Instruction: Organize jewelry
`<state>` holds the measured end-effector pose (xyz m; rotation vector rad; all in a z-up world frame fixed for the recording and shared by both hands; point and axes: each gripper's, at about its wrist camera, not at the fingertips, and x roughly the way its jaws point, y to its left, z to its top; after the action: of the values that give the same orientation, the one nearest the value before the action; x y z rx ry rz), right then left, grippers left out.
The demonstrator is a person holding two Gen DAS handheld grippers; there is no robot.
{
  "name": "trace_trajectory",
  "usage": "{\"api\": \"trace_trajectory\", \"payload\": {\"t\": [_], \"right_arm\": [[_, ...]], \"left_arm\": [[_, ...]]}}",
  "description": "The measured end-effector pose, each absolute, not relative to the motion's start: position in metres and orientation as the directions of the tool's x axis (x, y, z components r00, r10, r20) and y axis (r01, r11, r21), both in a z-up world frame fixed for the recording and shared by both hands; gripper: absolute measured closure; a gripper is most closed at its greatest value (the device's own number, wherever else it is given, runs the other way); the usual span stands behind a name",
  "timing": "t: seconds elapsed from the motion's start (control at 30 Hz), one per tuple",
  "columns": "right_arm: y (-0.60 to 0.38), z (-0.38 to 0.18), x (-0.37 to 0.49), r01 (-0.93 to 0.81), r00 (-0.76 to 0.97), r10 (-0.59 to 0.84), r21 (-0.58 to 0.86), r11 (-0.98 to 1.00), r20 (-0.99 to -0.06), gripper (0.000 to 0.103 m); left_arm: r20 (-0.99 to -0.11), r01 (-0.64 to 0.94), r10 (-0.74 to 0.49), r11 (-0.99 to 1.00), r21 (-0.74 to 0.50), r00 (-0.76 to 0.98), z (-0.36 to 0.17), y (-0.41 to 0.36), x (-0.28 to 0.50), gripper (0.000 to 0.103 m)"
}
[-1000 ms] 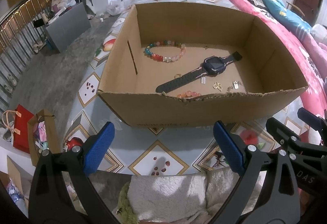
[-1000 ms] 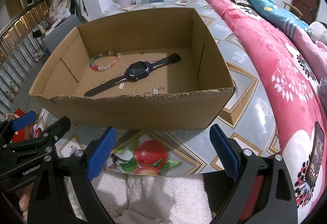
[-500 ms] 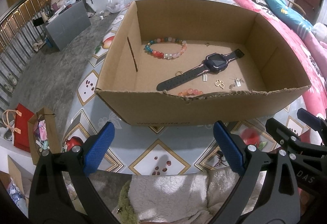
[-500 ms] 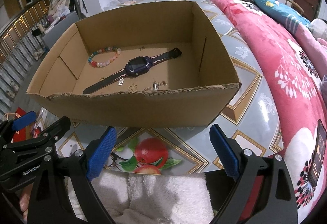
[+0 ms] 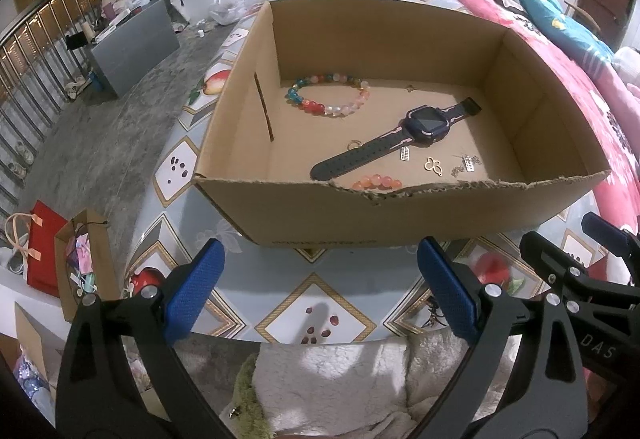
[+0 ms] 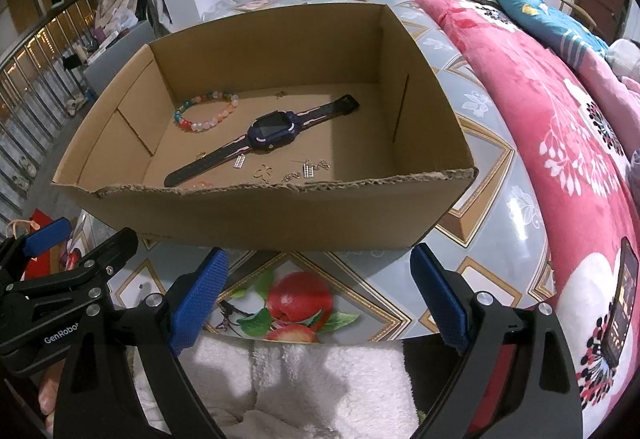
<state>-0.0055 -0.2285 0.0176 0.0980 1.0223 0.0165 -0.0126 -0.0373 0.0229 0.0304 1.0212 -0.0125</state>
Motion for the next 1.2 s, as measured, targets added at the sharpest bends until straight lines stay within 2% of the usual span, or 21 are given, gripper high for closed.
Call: {"api": "trace_trajectory", "payload": {"t": [1.2], "right_arm": [[-0.2262,0.0169,-0.0043,0.032,0.517,0.06,0.089,0.995,-0.854,0.013]], "left_arm": [[-0.854,0.023,0.004,1.0,0.019,0.52,0.0215,-0.0343,-0.0126,0.01]]}}
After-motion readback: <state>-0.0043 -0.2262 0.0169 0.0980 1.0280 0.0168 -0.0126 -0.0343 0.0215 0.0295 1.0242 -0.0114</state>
